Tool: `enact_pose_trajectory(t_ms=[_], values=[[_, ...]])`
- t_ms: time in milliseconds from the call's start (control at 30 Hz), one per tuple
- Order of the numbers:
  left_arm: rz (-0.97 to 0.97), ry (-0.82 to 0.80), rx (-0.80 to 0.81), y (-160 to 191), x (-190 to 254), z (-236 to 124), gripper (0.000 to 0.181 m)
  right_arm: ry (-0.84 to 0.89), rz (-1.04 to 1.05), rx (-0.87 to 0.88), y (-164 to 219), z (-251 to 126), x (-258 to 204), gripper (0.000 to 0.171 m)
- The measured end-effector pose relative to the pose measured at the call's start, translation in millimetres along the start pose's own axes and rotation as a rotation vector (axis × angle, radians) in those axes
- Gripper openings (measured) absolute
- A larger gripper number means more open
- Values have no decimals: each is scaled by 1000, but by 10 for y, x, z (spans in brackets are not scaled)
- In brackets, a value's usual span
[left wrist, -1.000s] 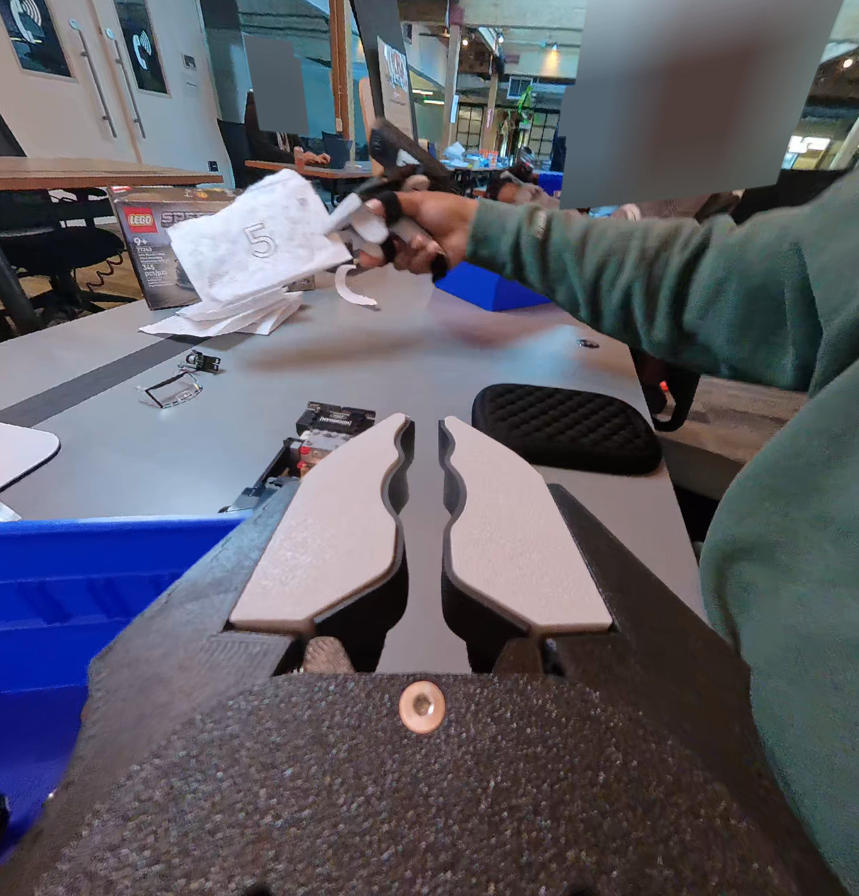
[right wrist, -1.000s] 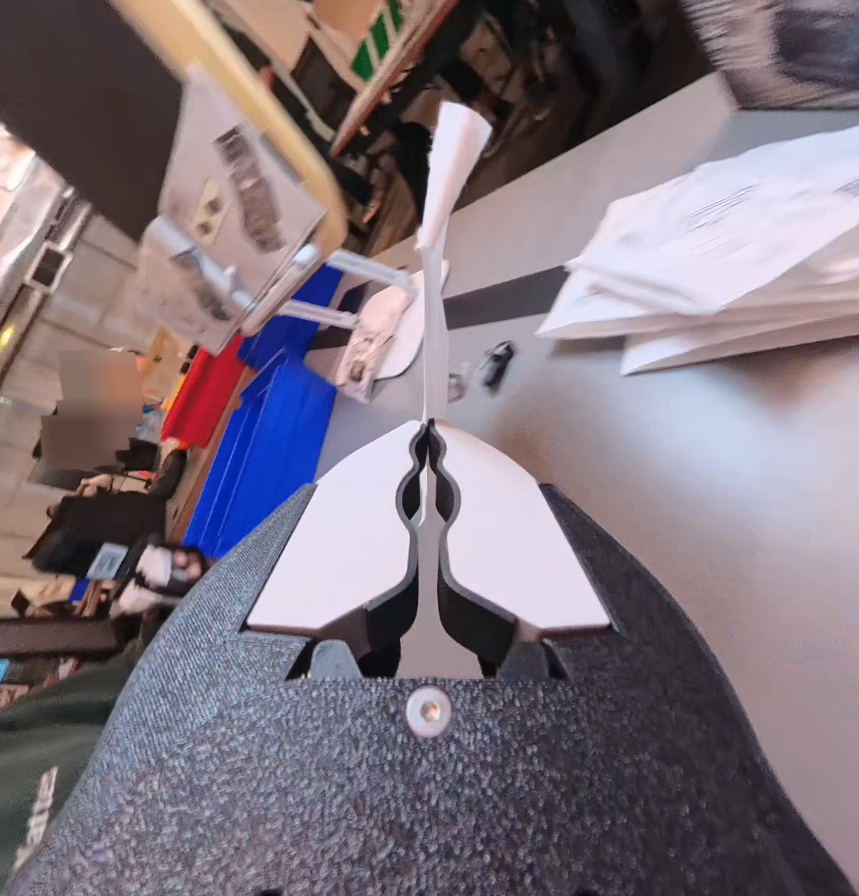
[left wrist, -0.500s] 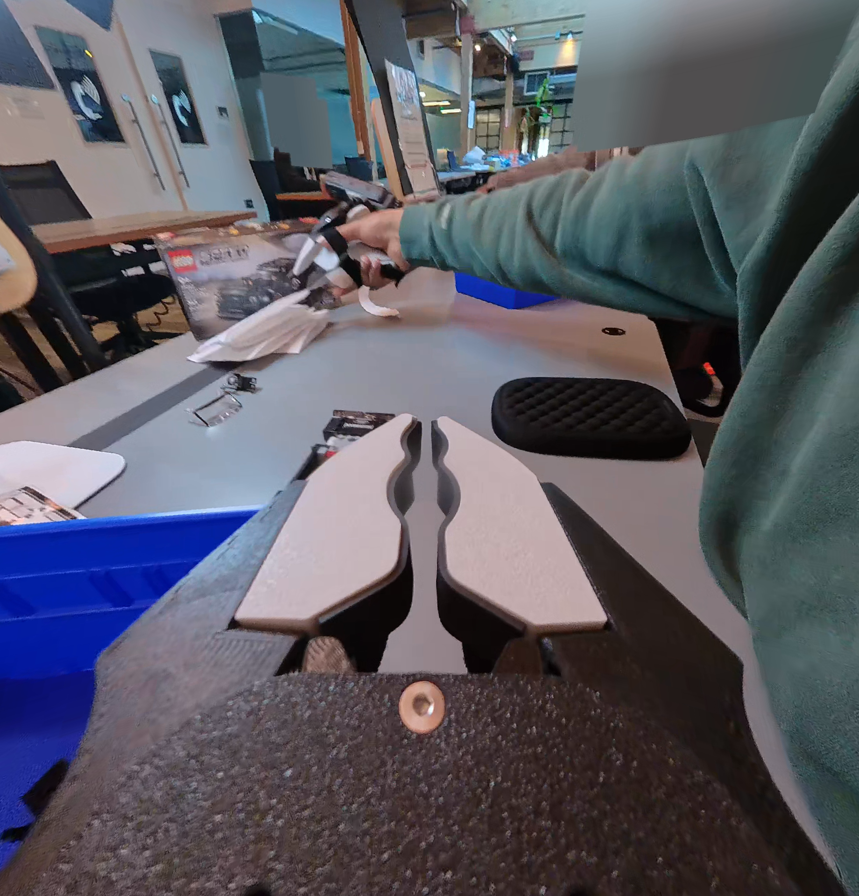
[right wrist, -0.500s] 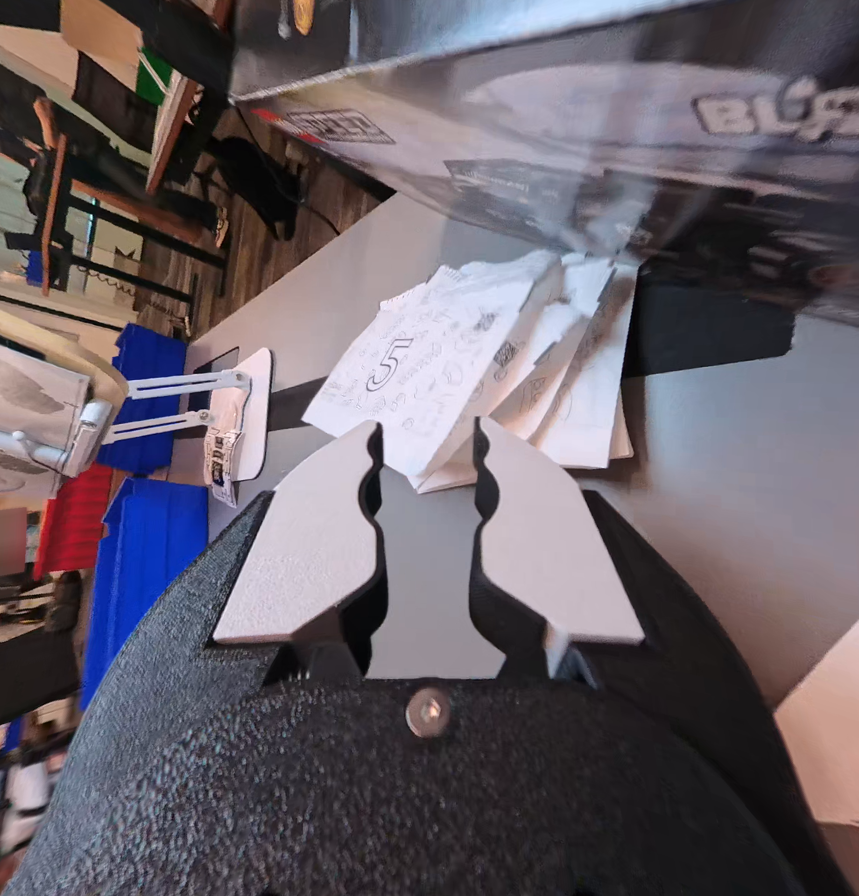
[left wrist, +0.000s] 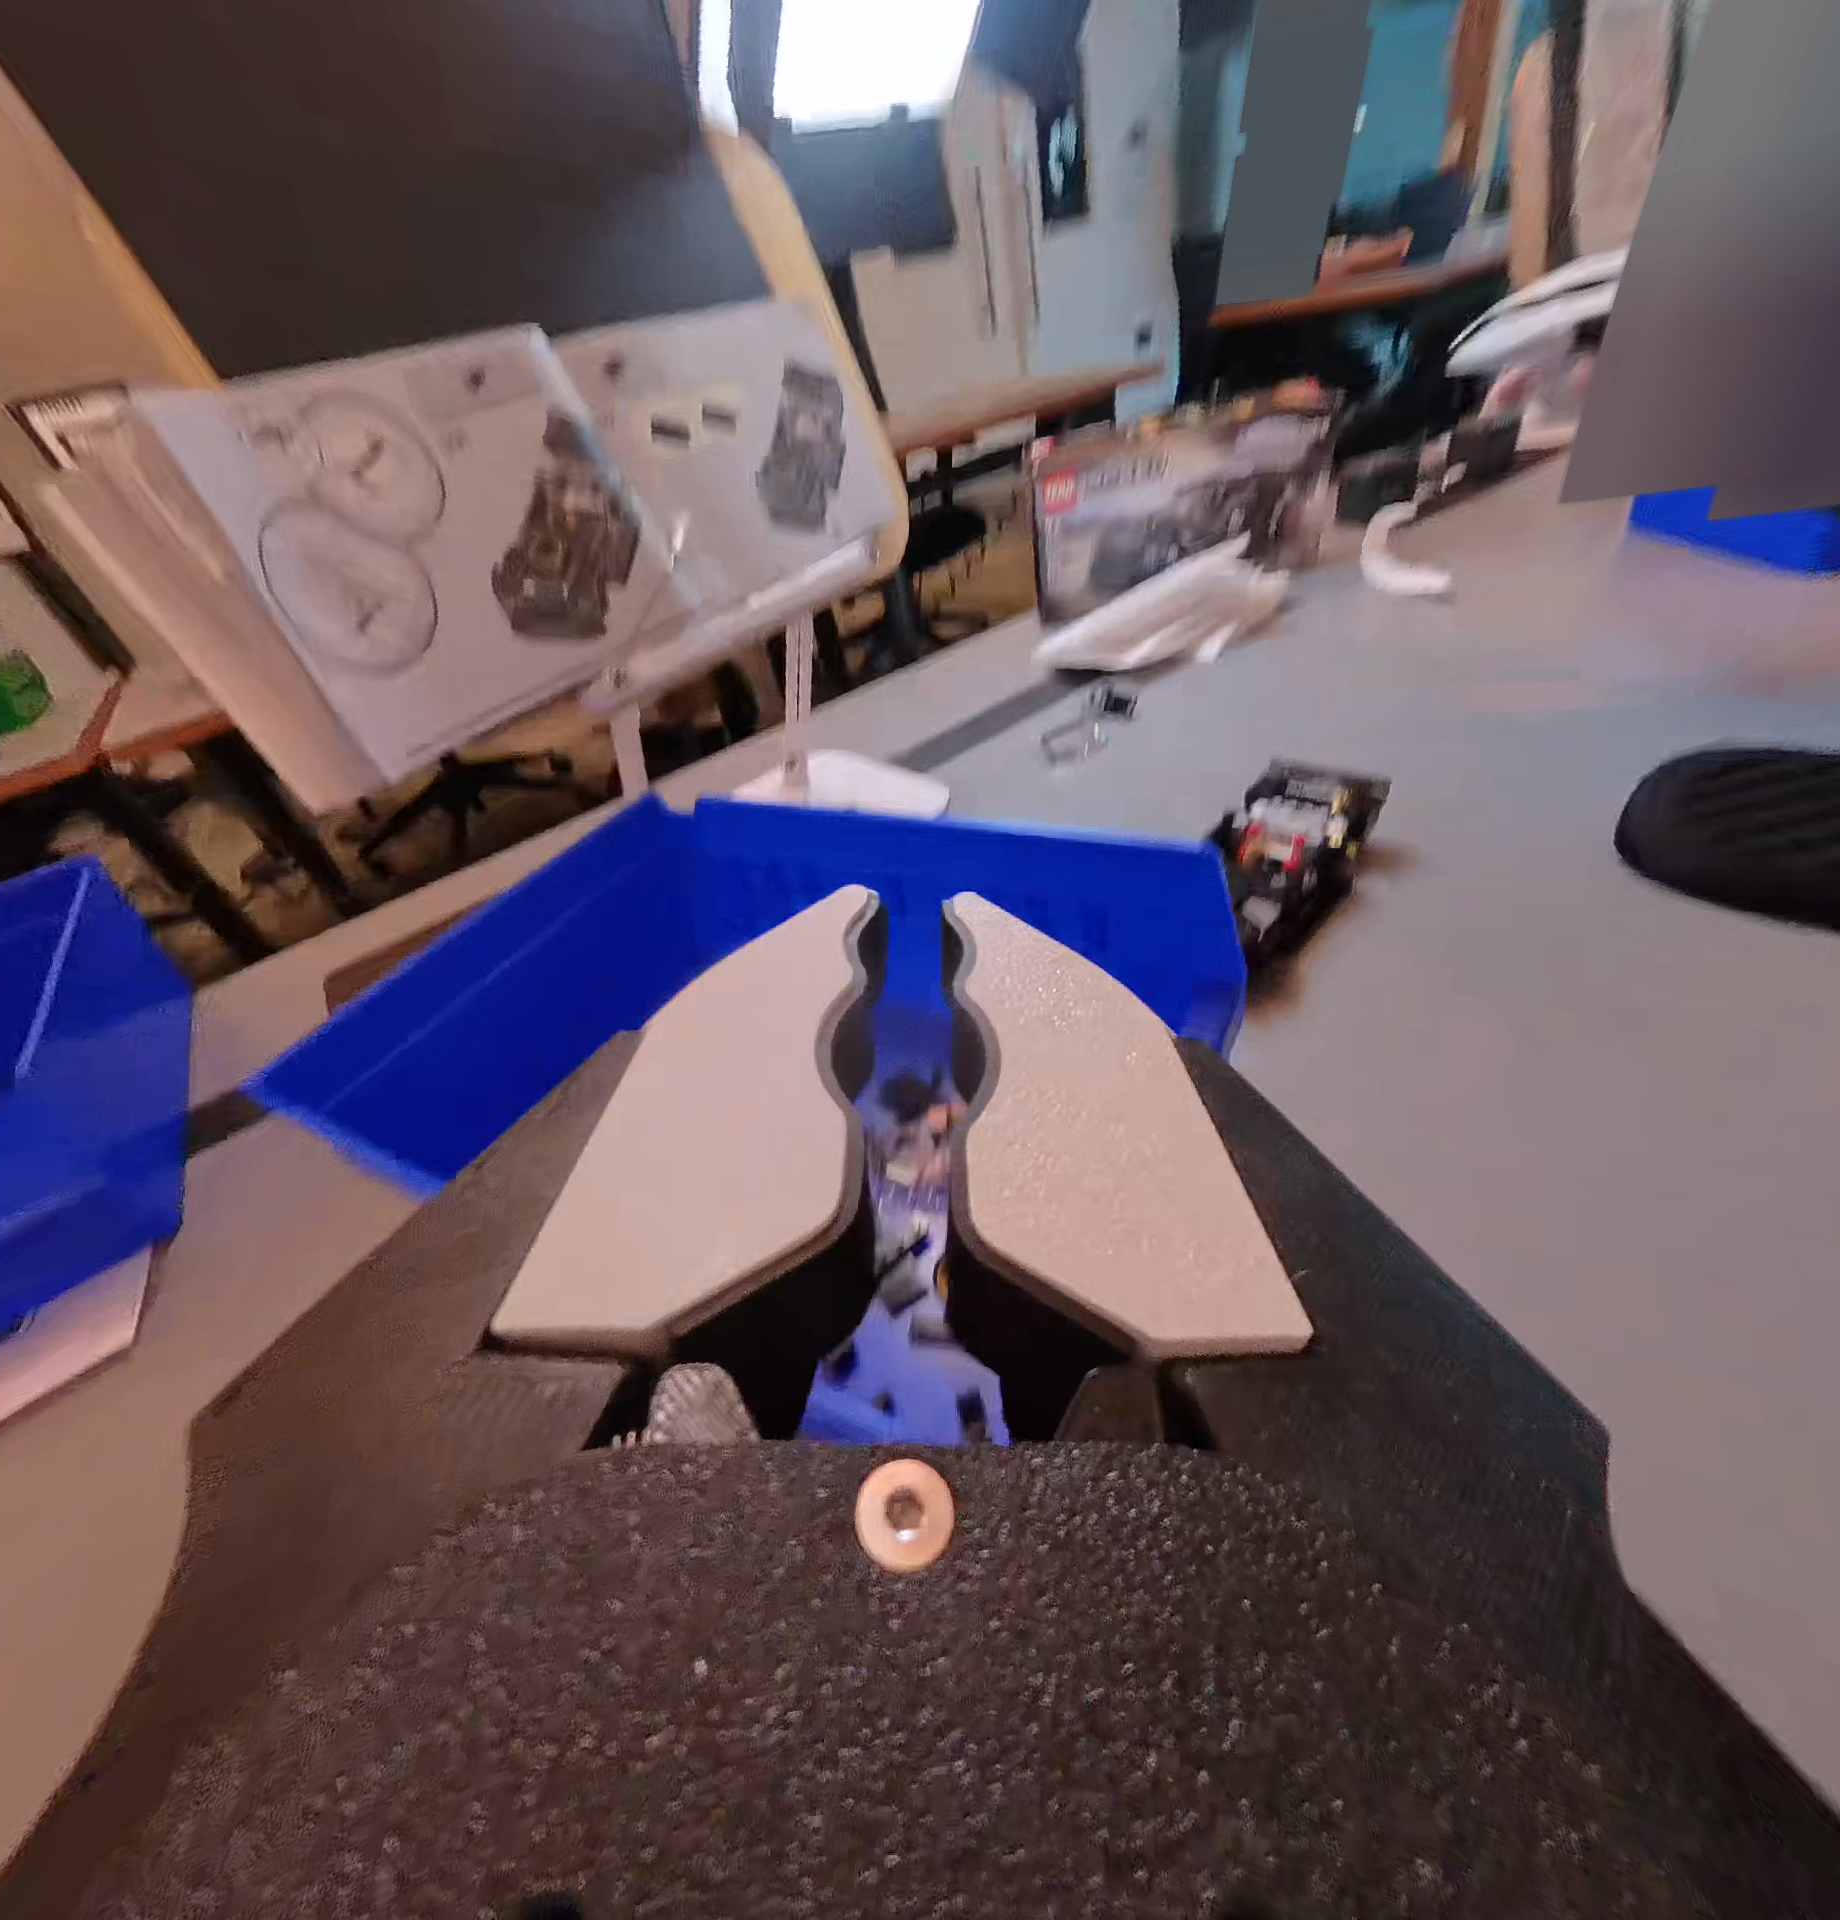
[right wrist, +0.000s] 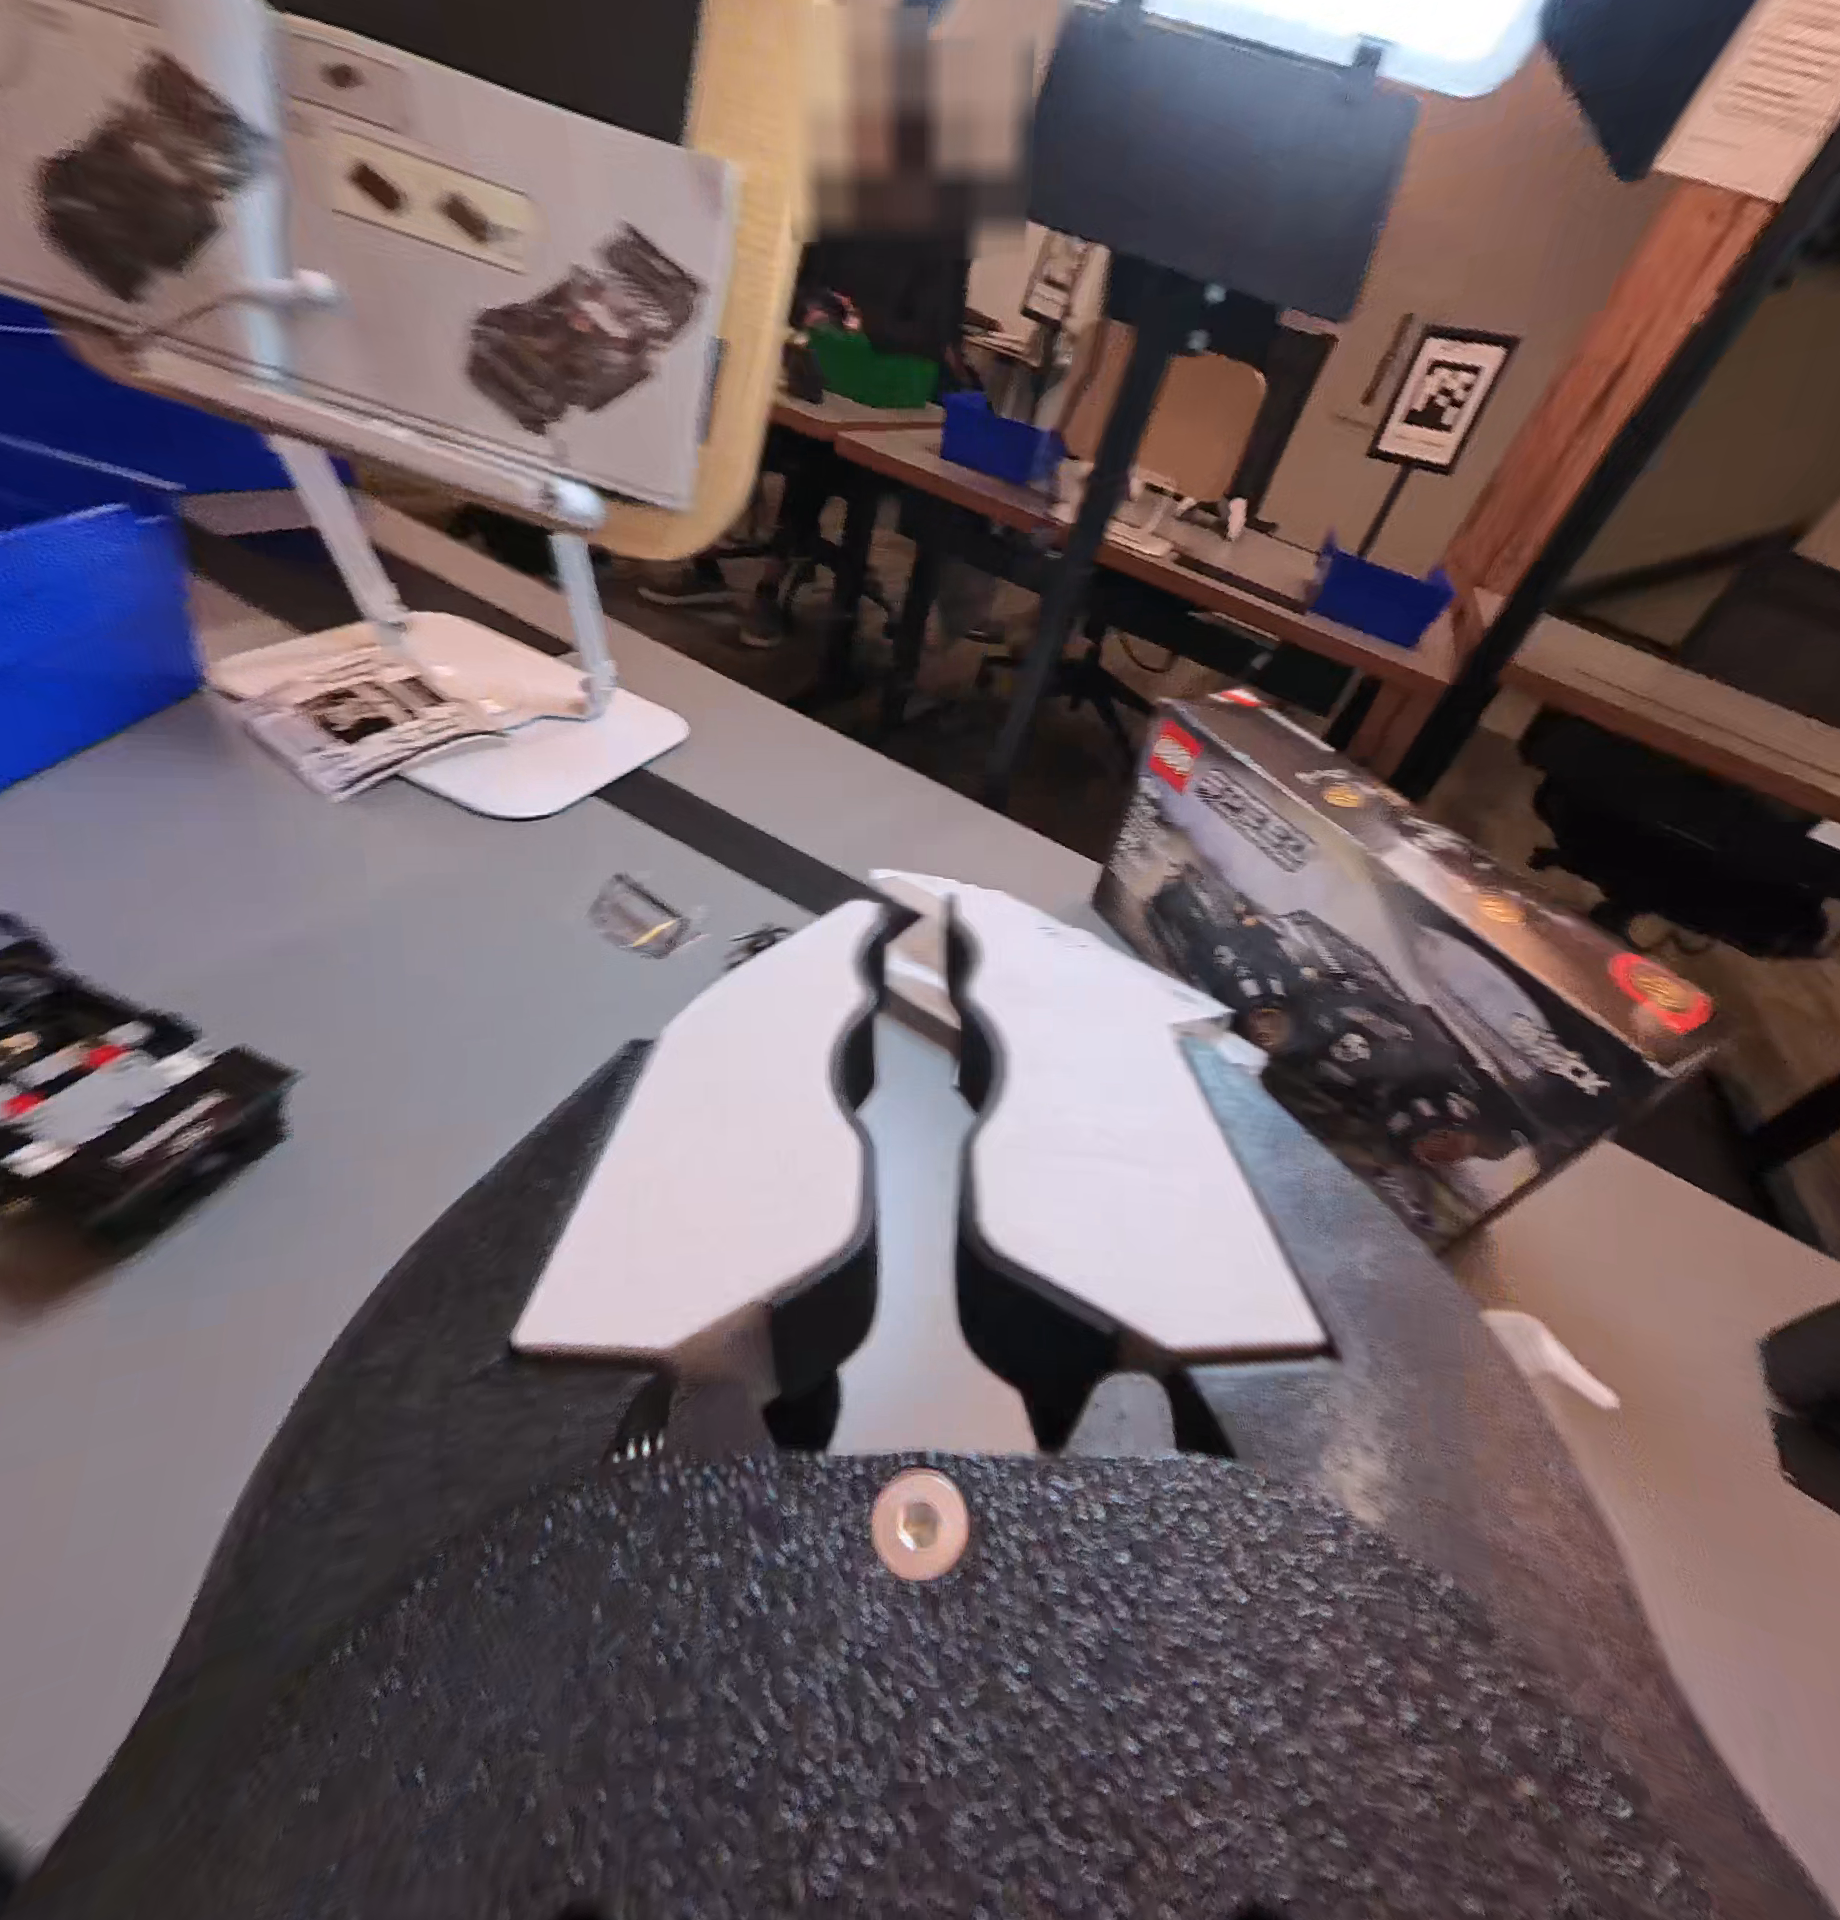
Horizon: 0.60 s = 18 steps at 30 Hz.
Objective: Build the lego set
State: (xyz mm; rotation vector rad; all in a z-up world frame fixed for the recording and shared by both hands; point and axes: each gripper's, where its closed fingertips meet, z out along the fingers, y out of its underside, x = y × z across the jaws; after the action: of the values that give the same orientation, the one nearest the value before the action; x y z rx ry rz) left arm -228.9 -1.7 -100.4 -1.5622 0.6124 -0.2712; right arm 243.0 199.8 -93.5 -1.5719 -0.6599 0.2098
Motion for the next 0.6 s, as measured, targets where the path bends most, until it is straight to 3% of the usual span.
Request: enact_pose_trajectory(t_ms=[33,233,300,400,433,533,600], values=[[3,15,-47,78,-6,-34,11,-39,-9,4,-1,-73,-183,0],[12,250,-378,495,622,142,19,-209,-104,-19,93,-273,-1106,0],[135,274,-559,786,853,281,28,-274,-89,2,83,-262,-1348,0],[410,80,-760,1117,613,476,39,-328,-69,17,96,-194,-1589,0],[411,89,-800,1187,611,511,45,-351,-55,22,103,-176,-1664,0],[371,236,-953,1445,748,465,38,-432,-27,28,162,-158,-1874,0],[467,222,-1023,1568,651,444,30,-464,-21,27,228,-152,-1948,0]])
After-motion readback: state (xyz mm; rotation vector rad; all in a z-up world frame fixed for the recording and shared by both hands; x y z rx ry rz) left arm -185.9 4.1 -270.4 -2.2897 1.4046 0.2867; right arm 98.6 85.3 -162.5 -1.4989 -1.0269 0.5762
